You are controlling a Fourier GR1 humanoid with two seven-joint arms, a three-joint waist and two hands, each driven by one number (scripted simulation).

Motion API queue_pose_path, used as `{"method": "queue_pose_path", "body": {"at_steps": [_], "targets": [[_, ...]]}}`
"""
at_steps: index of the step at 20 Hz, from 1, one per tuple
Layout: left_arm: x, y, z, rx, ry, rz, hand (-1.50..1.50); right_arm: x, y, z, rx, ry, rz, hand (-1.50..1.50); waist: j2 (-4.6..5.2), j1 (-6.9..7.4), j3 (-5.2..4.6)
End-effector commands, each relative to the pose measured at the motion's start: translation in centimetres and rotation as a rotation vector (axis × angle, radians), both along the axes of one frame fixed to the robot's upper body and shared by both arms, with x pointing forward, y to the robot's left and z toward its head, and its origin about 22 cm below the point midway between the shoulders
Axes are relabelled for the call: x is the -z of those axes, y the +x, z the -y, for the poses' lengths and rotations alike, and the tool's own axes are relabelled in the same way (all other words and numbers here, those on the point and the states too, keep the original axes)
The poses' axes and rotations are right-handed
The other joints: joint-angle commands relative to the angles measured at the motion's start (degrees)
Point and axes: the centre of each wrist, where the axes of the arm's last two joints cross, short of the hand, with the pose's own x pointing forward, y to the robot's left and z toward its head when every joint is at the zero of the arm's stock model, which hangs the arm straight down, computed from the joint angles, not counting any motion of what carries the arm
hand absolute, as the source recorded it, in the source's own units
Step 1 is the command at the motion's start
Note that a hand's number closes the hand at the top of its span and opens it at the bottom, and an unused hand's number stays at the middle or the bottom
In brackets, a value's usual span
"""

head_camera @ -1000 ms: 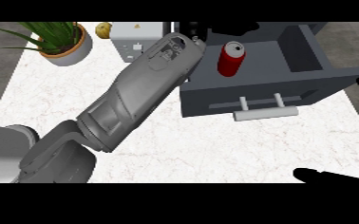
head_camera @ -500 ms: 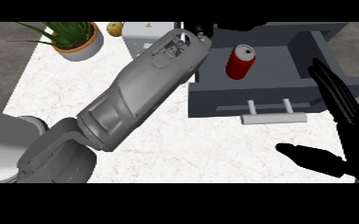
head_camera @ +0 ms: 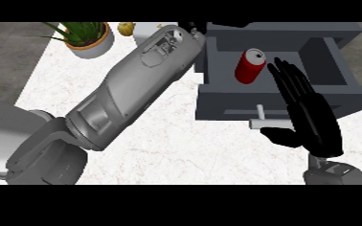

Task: Pick up the can, place it into the drawer and close the drawer

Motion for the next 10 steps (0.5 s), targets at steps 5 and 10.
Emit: {"method": "queue_pose_path", "body": {"at_steps": [5,10], "targets": [[-2.3,0.7,-5.2,-0.021,0.021,-0.007,-1.5,3.3,3.9,0.6,0.073,0.002,0.0,-1.5,-0.24,0.81,0.01],[-0.8,-0.3,-7.6,-0.038,0.026,-0.001,-1.5,7.5,4.9,-1.3,0.099,-0.056,0.008,-1.5,-0.28,1.91,0.0]]}}
